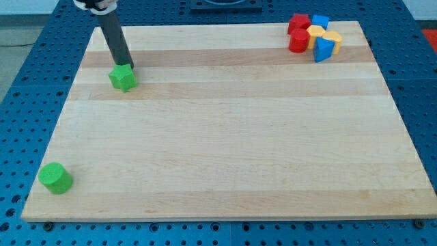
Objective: Move the green star to the top of the green circle
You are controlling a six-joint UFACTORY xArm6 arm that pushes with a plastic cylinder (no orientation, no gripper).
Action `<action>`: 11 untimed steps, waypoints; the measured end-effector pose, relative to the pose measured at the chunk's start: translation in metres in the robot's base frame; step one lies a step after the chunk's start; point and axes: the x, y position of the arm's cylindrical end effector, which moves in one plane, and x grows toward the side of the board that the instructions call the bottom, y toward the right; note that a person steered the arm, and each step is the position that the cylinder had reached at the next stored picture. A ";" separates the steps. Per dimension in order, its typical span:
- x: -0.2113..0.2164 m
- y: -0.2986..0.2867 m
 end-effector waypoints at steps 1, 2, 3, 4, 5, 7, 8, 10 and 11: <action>0.017 0.006; 0.040 0.008; 0.062 0.008; 0.087 0.008; 0.098 -0.005; 0.109 -0.037; 0.125 -0.049; 0.173 -0.055; 0.192 -0.055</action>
